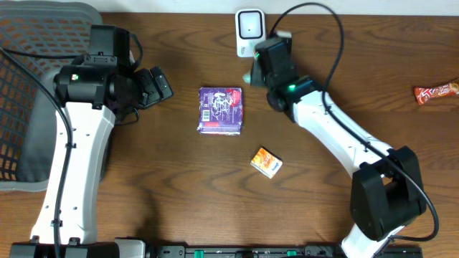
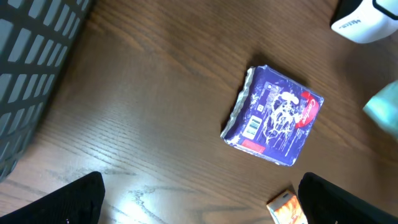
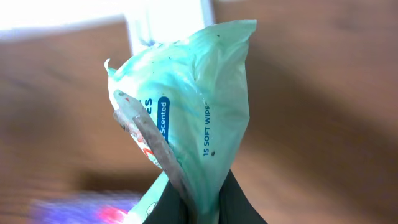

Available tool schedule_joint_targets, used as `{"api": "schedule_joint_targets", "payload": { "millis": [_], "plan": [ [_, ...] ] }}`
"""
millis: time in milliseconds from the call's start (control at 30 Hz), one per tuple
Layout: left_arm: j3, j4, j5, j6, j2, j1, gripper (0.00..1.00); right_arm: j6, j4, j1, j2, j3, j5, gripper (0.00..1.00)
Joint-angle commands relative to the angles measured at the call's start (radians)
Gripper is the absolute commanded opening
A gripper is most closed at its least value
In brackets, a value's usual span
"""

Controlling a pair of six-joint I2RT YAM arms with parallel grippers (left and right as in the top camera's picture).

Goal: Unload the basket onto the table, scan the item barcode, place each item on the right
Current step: 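Hold the green wrapper up in front of the white scanner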

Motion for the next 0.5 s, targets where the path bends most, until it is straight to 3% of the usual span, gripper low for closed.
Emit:
{"api": "schedule_joint_targets", "payload": {
  "millis": [0,300,467],
  "plan": [
    [0.001,-0.004,-0.006,-0.009,0.003,0.003,0.99,0.068,0.11,-0.038,0.01,0.01,-0.209,0.01],
    [0.001,-0.004,-0.006,-0.009,0.003,0.003,0.99,0.307,0.453,-0.111,0.173,0.047,-0.373,0.01],
    [0.001,-0.004,-0.006,-0.009,0.003,0.003,0.99,0.328,0.425,-0.135,0.323,0.236,-0.435,0.01]
  ]
}}
